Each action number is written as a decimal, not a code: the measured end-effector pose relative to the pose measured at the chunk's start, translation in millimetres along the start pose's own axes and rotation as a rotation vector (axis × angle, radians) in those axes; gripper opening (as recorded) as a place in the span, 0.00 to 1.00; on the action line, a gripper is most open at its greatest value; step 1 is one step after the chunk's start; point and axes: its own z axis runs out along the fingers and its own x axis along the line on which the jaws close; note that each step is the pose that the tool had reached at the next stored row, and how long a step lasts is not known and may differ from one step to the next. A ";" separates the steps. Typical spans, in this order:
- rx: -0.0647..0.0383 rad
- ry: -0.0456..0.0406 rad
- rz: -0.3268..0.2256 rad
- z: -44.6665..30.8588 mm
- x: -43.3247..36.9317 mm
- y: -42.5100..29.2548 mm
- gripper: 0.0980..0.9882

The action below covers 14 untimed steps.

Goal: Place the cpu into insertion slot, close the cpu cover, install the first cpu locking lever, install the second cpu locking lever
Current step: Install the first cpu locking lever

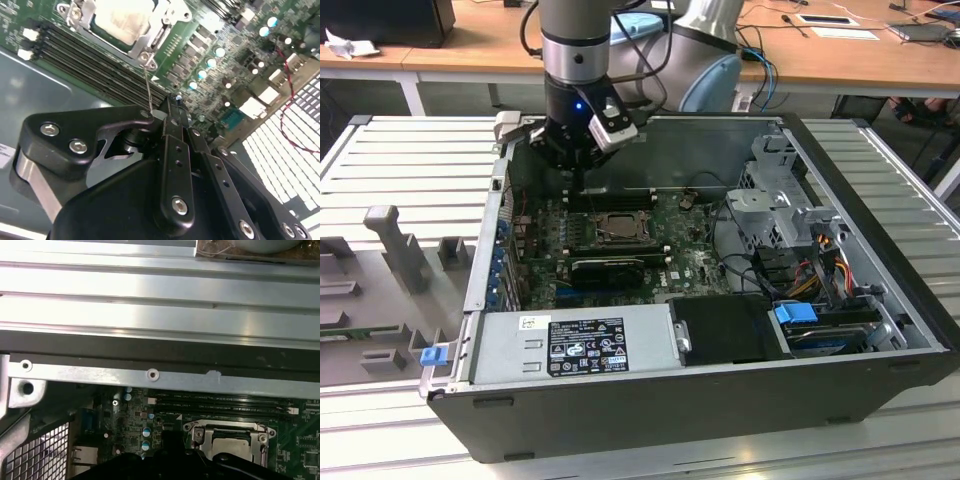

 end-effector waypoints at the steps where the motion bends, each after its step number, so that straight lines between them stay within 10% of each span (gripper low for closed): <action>1: 0.000 0.0001 0.000 0.3 -1.9 -0.1 0.01; 14: -0.003 0.0014 0.000 2.9 -36.8 -2.7 0.01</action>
